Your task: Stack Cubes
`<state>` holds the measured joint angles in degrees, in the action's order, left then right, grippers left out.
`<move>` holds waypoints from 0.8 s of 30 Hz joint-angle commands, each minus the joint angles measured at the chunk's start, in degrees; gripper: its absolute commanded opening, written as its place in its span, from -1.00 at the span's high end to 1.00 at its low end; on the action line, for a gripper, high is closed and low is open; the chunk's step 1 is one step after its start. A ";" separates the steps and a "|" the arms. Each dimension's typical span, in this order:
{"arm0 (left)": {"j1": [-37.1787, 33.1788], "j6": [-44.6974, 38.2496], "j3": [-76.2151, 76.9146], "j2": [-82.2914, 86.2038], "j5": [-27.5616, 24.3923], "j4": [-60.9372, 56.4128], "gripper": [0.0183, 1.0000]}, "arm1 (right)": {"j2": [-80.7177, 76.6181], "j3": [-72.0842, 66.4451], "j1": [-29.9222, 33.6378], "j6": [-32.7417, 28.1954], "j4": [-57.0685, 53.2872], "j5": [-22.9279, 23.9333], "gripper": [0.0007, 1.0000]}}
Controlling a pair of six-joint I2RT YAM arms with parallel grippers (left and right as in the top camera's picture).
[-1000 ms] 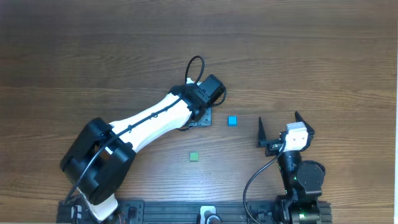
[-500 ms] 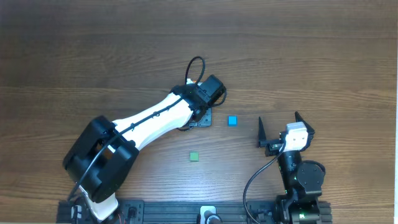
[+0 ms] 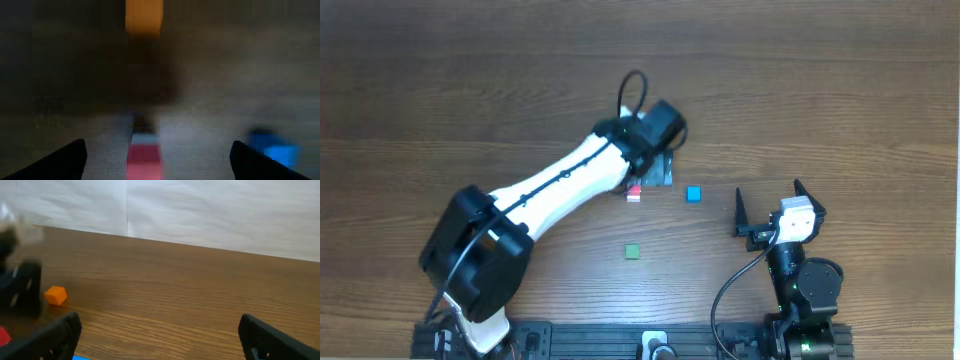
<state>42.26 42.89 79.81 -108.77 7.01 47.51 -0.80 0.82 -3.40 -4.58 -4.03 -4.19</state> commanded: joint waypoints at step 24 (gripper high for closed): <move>-6.97 -5.14 16.85 -18.12 0.46 0.09 -0.39 | 0.44 -0.52 0.33 -0.02 0.13 -0.50 -0.98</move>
<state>35.55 38.54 96.23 -125.95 8.16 48.07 -0.80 0.82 -3.40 -4.54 -4.03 -4.21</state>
